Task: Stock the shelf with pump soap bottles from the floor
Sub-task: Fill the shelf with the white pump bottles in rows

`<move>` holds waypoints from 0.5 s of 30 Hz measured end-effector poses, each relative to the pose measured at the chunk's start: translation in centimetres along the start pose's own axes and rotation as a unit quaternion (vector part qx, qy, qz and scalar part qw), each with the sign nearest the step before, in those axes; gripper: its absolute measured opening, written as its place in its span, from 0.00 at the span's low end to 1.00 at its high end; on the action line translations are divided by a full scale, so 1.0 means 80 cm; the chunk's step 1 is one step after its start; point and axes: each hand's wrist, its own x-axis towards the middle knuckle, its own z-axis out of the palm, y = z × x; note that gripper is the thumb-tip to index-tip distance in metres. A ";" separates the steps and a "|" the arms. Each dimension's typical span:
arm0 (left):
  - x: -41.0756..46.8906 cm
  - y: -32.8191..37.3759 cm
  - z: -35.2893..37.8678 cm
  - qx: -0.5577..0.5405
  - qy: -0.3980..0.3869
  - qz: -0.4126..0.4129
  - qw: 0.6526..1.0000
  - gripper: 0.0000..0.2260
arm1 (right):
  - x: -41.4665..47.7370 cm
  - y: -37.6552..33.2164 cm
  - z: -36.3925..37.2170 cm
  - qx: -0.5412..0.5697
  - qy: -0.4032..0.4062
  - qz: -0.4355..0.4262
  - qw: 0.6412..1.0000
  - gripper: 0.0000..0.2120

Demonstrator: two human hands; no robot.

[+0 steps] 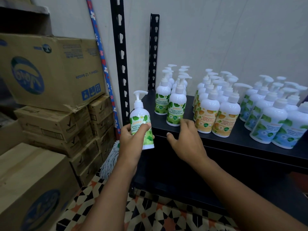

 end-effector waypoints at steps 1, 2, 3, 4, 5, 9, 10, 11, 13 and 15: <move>0.000 0.001 0.002 -0.011 -0.004 -0.004 1.000 0.21 | -0.006 0.003 0.000 -0.029 0.003 -0.021 0.999 0.32; 0.000 0.001 0.004 -0.016 -0.009 -0.005 1.000 0.21 | -0.011 0.006 0.001 -0.060 0.004 -0.040 0.997 0.32; 0.000 0.001 0.007 -0.013 -0.016 -0.001 1.000 0.23 | -0.015 0.010 0.003 -0.092 -0.001 -0.054 0.994 0.33; 0.000 0.002 0.010 -0.003 -0.023 0.009 1.000 0.26 | -0.018 0.014 0.005 -0.121 -0.011 -0.064 0.991 0.35; 0.001 0.003 0.013 0.016 -0.028 0.024 0.999 0.28 | -0.021 0.018 0.010 -0.144 -0.022 -0.070 0.987 0.37; 0.010 0.015 0.029 0.088 -0.026 0.133 0.987 0.26 | -0.027 0.029 0.019 -0.207 -0.044 -0.091 0.973 0.43; 0.018 0.018 0.032 0.105 -0.022 0.157 0.982 0.26 | -0.027 0.030 0.019 -0.215 -0.046 -0.093 0.971 0.43; 0.026 0.020 0.036 0.124 -0.019 0.177 0.976 0.26 | -0.026 0.030 0.020 -0.221 -0.046 -0.093 0.970 0.44; 0.040 0.020 0.041 0.155 -0.016 0.202 0.967 0.27 | -0.026 0.029 0.020 -0.229 -0.054 -0.091 0.968 0.45; 0.049 0.015 0.045 0.183 -0.015 0.210 0.960 0.27 | -0.026 0.029 0.021 -0.231 -0.054 -0.088 0.967 0.45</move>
